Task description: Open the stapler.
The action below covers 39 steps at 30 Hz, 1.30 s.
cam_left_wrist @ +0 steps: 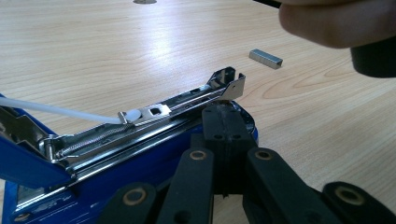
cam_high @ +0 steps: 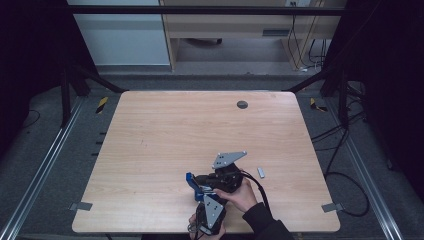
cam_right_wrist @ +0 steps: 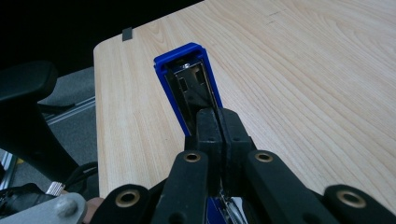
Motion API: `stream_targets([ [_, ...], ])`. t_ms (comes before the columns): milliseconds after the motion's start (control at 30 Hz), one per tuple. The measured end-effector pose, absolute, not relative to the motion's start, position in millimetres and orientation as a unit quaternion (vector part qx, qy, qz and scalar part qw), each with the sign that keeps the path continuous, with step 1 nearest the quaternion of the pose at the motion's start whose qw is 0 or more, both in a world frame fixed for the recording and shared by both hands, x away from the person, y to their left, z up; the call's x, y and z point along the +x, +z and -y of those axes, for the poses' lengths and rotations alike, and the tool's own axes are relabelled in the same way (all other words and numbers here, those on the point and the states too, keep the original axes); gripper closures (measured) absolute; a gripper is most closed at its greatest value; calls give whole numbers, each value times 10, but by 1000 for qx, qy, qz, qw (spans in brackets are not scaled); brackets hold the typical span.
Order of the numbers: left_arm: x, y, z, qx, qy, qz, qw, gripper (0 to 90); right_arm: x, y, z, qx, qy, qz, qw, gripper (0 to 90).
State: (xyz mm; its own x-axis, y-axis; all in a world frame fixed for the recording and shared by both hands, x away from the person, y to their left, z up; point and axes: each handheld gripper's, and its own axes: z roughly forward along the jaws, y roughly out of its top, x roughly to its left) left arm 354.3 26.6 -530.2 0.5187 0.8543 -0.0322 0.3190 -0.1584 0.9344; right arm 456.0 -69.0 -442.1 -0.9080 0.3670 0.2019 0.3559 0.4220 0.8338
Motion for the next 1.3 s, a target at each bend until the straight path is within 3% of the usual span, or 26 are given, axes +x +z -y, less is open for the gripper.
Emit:
stream_targets([
  [1300, 3538, -5306, -267, 713, 269, -411, 501, 900, 4642, -4534, 446, 200, 460, -865, -20, 900],
])
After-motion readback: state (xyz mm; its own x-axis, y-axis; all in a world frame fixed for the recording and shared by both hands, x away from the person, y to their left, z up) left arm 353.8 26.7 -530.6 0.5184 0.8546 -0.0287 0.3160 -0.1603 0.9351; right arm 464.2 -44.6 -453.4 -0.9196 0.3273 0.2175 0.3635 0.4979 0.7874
